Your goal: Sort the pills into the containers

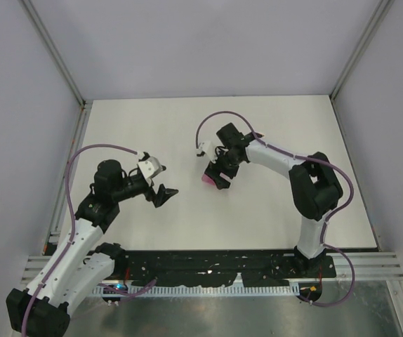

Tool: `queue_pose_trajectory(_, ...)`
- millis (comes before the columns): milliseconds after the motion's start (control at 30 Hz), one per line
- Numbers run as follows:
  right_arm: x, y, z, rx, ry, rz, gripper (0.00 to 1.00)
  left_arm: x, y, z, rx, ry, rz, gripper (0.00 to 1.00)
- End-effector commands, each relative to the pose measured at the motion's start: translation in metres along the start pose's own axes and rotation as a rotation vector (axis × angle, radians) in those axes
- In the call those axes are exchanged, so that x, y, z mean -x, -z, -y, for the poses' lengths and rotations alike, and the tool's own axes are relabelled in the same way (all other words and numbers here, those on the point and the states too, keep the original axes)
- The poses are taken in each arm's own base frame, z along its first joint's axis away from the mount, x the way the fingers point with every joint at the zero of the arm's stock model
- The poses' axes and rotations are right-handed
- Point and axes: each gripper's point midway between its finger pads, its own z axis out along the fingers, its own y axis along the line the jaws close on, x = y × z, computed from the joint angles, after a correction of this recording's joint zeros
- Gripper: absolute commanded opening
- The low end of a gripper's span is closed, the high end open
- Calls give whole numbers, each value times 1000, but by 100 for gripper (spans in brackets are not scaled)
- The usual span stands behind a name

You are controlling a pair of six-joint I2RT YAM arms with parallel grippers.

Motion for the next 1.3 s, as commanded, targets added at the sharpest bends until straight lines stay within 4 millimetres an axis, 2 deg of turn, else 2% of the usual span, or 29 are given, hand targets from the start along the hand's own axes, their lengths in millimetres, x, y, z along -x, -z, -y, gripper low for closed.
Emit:
queue_pose_trajectory(0,28,54,10,-136,21,94,81,14,0,-4,6,-30,44,90)
queue_pose_trajectory(233,38,99,27,-308,-60,157,82,19,2,-11,47,-15,38,91)
queue_pose_trajectory(433,36,140,64,-495,-194,230,82,29,4,-18,83,-6,43,93)
queue_pose_trajectory(533,31,159,85,-563,-266,268,82,27,4,-18,85,5,39,93)
queue_pose_trajectory(733,11,188,129,-699,-407,283,82,24,3,-19,95,12,36,94)
queue_pose_trajectory(867,-1,192,150,-728,-494,282,82,24,3,-20,100,21,36,95)
queue_pose_trajectory(967,-8,186,159,-729,-539,279,82,24,2,-20,97,20,38,95)
queue_pose_trajectory(1267,-21,154,176,-696,-650,267,82,19,0,-19,89,26,34,98)
